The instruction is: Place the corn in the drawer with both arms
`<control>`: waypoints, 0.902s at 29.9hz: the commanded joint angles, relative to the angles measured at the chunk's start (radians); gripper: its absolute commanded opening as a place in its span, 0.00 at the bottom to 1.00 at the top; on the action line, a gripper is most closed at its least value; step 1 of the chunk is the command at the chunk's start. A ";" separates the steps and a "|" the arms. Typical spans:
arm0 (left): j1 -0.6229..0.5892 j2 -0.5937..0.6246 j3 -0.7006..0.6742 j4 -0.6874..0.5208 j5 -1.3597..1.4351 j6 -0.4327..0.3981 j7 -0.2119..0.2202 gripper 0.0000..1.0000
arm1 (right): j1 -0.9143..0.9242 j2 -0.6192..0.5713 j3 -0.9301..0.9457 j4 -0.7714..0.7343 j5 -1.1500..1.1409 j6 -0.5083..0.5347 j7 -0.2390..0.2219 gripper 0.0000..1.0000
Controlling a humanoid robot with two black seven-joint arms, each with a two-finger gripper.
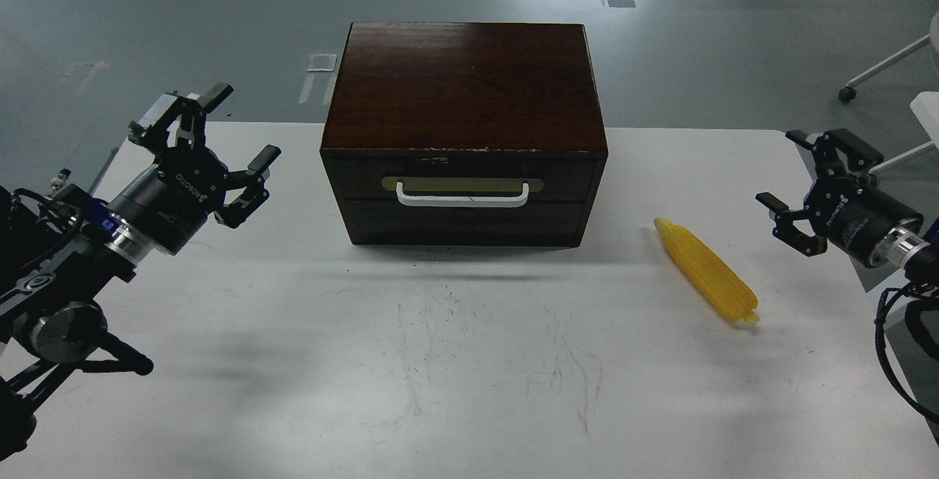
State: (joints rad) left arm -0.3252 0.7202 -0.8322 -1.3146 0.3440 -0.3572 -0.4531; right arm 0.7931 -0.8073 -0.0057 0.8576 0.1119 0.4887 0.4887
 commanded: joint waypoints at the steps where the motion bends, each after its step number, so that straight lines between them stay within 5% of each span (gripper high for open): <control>1: -0.002 0.021 -0.010 0.003 -0.002 -0.015 -0.009 0.99 | 0.002 -0.003 0.007 -0.002 0.000 0.000 0.000 1.00; 11: -0.130 0.123 -0.028 0.001 0.142 -0.131 -0.018 0.99 | 0.005 -0.010 0.036 -0.011 0.000 0.000 0.000 1.00; 22: -0.425 0.111 -0.007 -0.124 0.892 -0.131 -0.036 0.99 | 0.005 -0.012 0.053 -0.015 0.000 0.000 0.000 1.00; 27: -0.674 -0.019 0.241 -0.141 1.212 -0.131 -0.036 0.99 | 0.005 -0.012 0.061 -0.020 0.000 0.000 0.000 1.00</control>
State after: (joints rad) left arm -0.8581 0.7652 -0.7440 -1.4520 1.3939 -0.4891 -0.4892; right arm 0.7975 -0.8192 0.0519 0.8388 0.1119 0.4888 0.4887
